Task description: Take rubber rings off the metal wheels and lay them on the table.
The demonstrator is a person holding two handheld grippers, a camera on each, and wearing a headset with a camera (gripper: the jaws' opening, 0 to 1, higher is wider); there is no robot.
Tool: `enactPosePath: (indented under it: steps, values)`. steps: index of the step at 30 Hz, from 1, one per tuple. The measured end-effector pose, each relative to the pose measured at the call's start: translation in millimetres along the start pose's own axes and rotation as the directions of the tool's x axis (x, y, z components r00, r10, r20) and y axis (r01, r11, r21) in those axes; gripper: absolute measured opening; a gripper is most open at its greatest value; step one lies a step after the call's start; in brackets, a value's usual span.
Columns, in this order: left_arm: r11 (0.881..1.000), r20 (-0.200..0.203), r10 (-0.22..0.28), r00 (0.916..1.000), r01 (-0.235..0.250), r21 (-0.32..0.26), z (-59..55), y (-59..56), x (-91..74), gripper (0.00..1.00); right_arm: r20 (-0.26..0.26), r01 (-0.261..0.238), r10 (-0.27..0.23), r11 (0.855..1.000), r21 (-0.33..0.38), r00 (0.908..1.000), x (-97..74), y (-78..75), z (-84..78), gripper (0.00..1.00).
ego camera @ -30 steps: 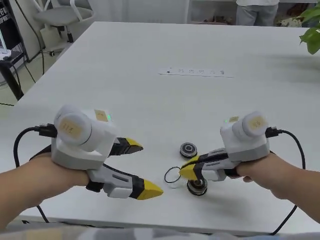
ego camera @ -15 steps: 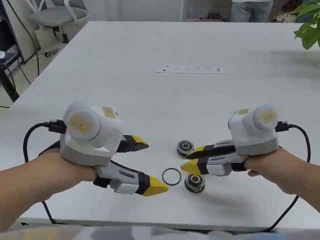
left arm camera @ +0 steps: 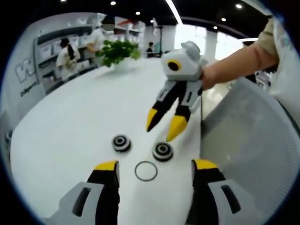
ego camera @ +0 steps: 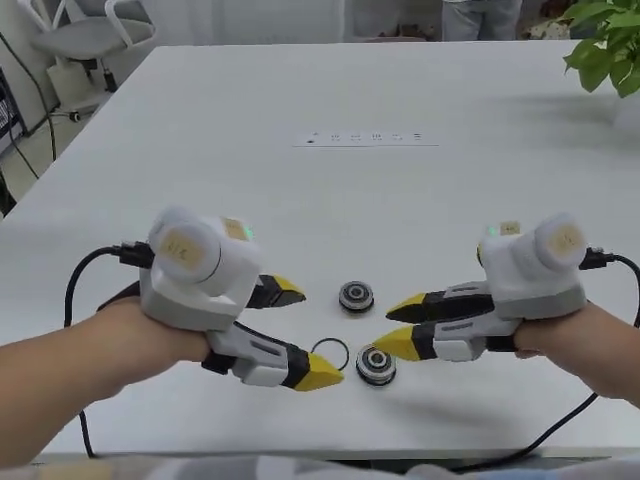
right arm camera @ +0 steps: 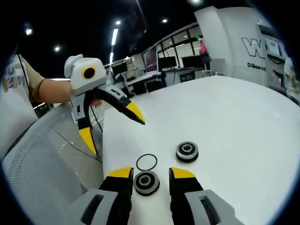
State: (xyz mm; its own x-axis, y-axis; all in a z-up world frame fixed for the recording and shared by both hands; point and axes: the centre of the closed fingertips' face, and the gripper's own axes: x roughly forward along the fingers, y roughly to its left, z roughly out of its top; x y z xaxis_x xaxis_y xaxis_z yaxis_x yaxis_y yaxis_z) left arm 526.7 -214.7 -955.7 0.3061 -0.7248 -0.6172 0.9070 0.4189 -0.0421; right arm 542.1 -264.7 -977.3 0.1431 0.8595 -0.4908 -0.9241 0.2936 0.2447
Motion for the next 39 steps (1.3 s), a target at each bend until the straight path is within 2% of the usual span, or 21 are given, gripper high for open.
enactPosePath:
  steps: [7,17,24,32,39]
  values:
    - [1.000,-0.018,-0.015,0.9997,0.016,0.013,-0.2,-0.1,13.2,0.59,-0.009,0.002,-0.003,1.000,-0.003,1.0000,-3.8,0.8,-12.0,0.31]
    - [0.999,-0.033,-0.040,0.9987,0.041,0.024,-1.4,-7.2,30.2,0.52,-0.038,-0.008,0.007,1.000,-0.026,0.9992,1.4,5.1,-27.9,0.31]
    - [0.999,-0.031,-0.053,0.9981,0.053,0.010,-2.8,-9.9,39.1,0.46,-0.065,-0.015,0.011,0.999,-0.051,0.9978,6.1,7.6,-38.4,0.27]
    - [0.997,-0.022,-0.070,0.9973,0.070,-0.009,-3.2,-13.8,47.6,0.36,-0.060,-0.008,0.005,0.999,-0.049,0.9982,7.9,6.0,-43.3,0.23]
    - [0.997,-0.030,-0.083,0.9961,0.083,0.004,-4.3,-18.5,56.9,0.30,-0.064,-0.004,0.000,0.998,-0.060,0.9979,10.2,6.7,-46.8,0.18]
